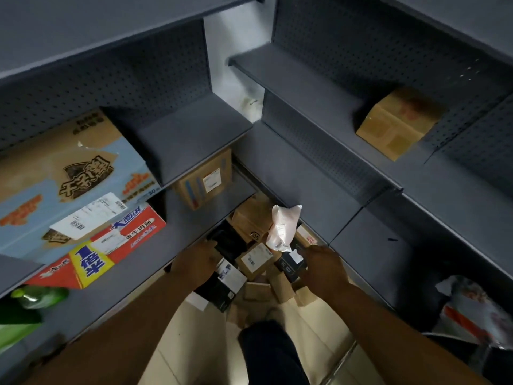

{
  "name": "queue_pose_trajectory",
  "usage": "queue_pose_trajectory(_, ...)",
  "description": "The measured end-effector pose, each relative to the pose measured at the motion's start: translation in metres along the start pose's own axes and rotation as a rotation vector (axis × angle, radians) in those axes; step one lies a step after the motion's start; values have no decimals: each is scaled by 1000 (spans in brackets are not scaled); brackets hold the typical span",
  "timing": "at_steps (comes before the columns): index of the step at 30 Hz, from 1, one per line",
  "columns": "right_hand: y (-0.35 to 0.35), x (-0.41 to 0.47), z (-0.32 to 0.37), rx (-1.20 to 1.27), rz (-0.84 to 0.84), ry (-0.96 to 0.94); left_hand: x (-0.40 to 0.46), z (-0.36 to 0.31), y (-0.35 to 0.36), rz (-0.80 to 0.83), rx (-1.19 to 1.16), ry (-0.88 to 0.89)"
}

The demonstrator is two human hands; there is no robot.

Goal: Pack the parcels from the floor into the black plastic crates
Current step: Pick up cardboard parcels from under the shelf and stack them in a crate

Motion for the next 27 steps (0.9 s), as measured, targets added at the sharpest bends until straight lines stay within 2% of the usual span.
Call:
queue_pose_trajectory(5, 36, 101, -26, 74, 73, -21, 82, -6, 19, 24, 0, -102)
queue_pose_trajectory(13, 158, 242, -26, 264, 293, 27, 228, 36, 96, 55, -79, -150)
queue_pose_trajectory(21, 295, 344, -14, 358, 360, 66, 372, 97, 190, 115, 36, -107)
queue_pose_trajectory(27, 379, 405, -11, 464, 369, 167, 457, 128, 235, 100, -12, -94)
Point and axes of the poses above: each hand's wrist, its own x-axis towards the middle knuckle, its own y-axis out of the palm, z = x × y, the point moved 8 cm from there along x, towards the middle knuckle, and after that the axes turned 6 degrees about y, right-handed, at the moved point
